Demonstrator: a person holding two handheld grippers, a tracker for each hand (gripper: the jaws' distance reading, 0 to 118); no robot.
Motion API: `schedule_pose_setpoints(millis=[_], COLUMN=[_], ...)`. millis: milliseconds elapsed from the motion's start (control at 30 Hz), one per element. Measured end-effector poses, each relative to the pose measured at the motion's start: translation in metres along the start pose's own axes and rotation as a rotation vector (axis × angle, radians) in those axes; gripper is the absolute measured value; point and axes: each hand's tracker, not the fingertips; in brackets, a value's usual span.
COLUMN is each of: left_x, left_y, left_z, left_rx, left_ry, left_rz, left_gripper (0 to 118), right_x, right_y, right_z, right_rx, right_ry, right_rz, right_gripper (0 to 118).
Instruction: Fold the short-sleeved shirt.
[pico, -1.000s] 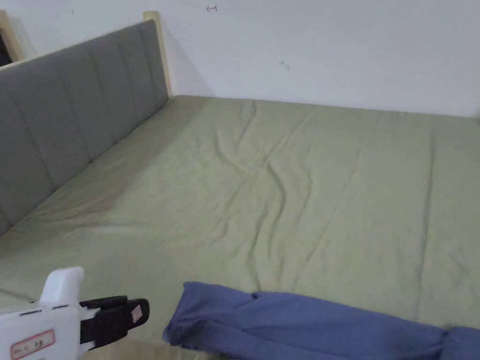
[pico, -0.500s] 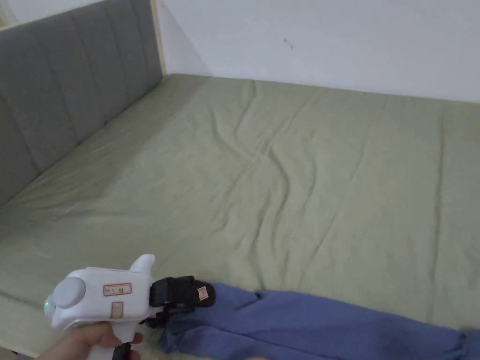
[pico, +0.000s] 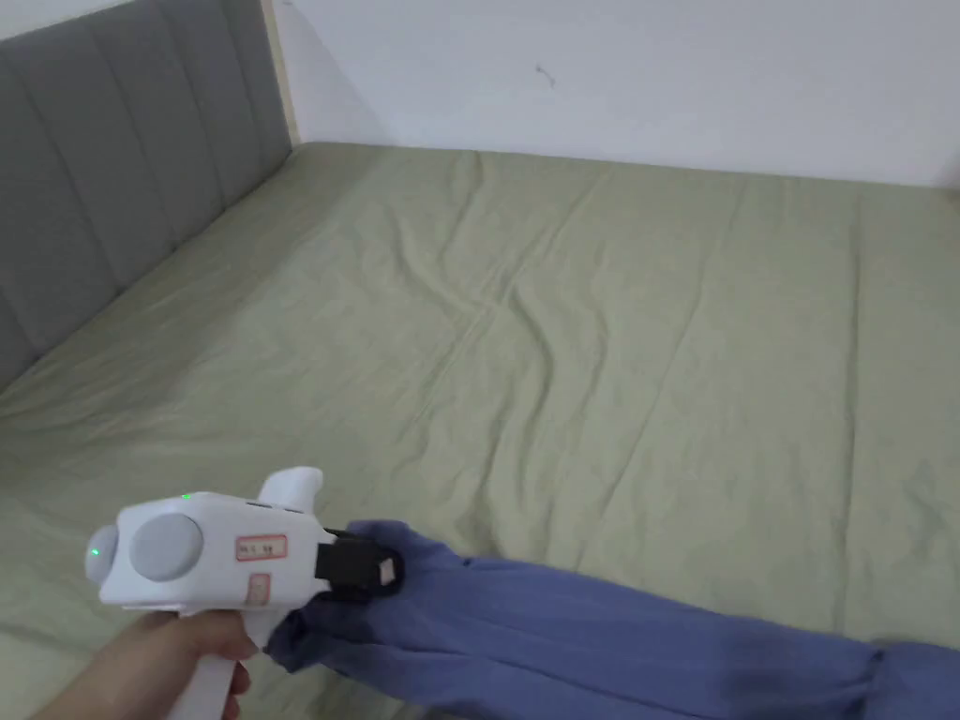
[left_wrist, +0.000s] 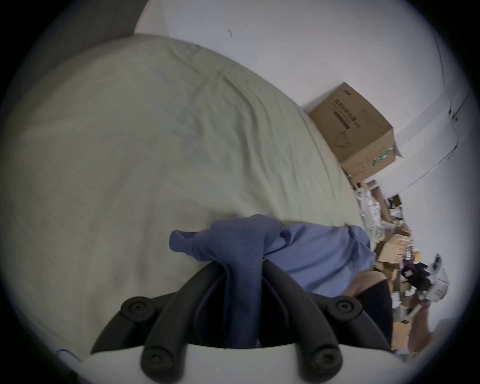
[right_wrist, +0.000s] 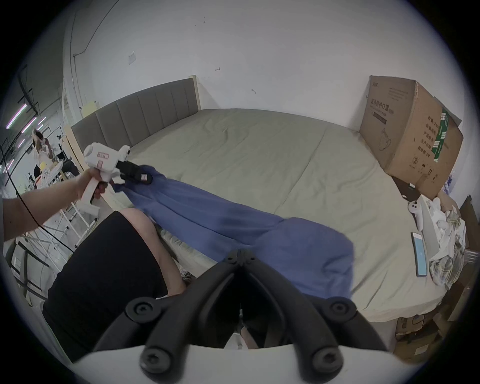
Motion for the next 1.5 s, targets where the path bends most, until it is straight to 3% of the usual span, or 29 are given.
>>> schedule_pose_setpoints(millis=[167, 267, 333, 467, 533, 600, 700, 933, 1033, 1133, 1167, 1233, 1267, 1300, 1400, 1433, 1500], left_x=[-0.036, -0.034, -0.014, 0.062, 0.102, 0.138, 0.180, 0.208, 0.219, 0.216, 0.217, 0.212, 0.208, 0.202, 0.186, 0.178, 0.178], left_y=[0.042, 0.059, 0.061, 0.061, 0.057, 0.045, 0.037, 0.019, 0.008, 0.010, 0.013, 0.017, 0.019, 0.022, 0.020, 0.023, 0.014], left_z=[0.039, 0.062, 0.078, 0.086, 0.076, 0.054, 0.004, -0.113, -0.123, -0.093, -0.076, -0.043, -0.029, -0.011, 0.001, -0.010, -0.032], left_rx=[0.015, -0.057, -0.096, -0.134, -0.155, -0.184, -0.215, -0.309, -0.328, -0.279, -0.234, -0.149, -0.131, -0.047, -0.058, -0.065, -0.103], left_ry=[0.211, 0.371, 0.395, 0.355, 0.277, 0.227, 0.163, 0.166, 0.188, 0.070, 0.025, -0.017, -0.007, -0.002, 0.094, 0.115, 0.151], left_rz=[0.062, 0.028, -0.050, -0.139, -0.101, -0.059, -0.126, -0.093, -0.176, -0.163, -0.158, -0.156, -0.158, -0.162, -0.098, -0.089, -0.127], left_gripper=[7, 7, 7, 7, 7, 7, 7, 7, 7, 10, 30, 100, 118, 114, 111, 103, 36], right_x=[-0.002, -0.003, -0.003, -0.003, -0.007, -0.010, -0.008, 0.003, 0.010, 0.014, 0.014, 0.012, 0.010, 0.009, 0.002, 0.001, -0.002], right_y=[0.002, 0.002, 0.001, -0.002, -0.003, -0.002, -0.006, -0.021, -0.029, -0.034, -0.034, -0.035, -0.034, -0.034, -0.032, -0.031, -0.030], right_z=[0.000, 0.000, 0.000, -0.003, -0.002, 0.001, 0.010, 0.044, 0.050, 0.047, 0.045, 0.041, 0.039, 0.036, 0.030, 0.029, 0.026], right_rx=[0.014, 0.014, 0.016, 0.024, 0.043, 0.052, 0.082, 0.115, 0.110, 0.103, 0.101, 0.097, 0.091, 0.087, 0.079, 0.075, 0.075], right_ry=[0.009, 0.004, 0.014, 0.039, 0.058, 0.083, 0.098, 0.077, 0.056, 0.054, 0.054, 0.059, 0.069, 0.078, 0.100, 0.107, 0.110], right_rz=[0.023, 0.043, 0.037, 0.008, 0.023, 0.038, 0.023, -0.020, -0.045, -0.080, -0.084, -0.085, -0.084, -0.081, -0.061, -0.056, -0.049], right_gripper=[0, 0, 0, 0, 0, 0, 0, 0, 0, 0, 0, 0, 0, 0, 0, 0, 0])
